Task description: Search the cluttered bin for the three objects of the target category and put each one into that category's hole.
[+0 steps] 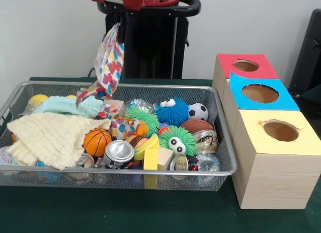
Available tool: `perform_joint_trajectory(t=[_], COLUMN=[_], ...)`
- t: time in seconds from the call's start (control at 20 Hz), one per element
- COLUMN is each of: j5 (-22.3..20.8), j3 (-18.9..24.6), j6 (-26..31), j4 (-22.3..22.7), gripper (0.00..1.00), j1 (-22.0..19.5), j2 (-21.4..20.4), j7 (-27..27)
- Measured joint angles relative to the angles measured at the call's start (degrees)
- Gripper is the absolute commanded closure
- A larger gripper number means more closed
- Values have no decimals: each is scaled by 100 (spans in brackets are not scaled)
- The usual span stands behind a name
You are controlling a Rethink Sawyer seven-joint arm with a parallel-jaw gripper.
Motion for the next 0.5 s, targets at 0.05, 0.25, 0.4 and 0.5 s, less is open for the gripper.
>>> perform_joint_trajectory(t=[0.05, 0.25, 0.4, 0.5], j5=[0, 0, 0, -1], j3=[3, 41, 79, 83], j6=[0, 0, 0, 0], j4=[20, 232, 435, 457], gripper=[100, 100, 0, 0], j1=[-5, -41, -92, -100], j2=[-18, -115, -136, -136], j7=[0, 0, 0, 0])
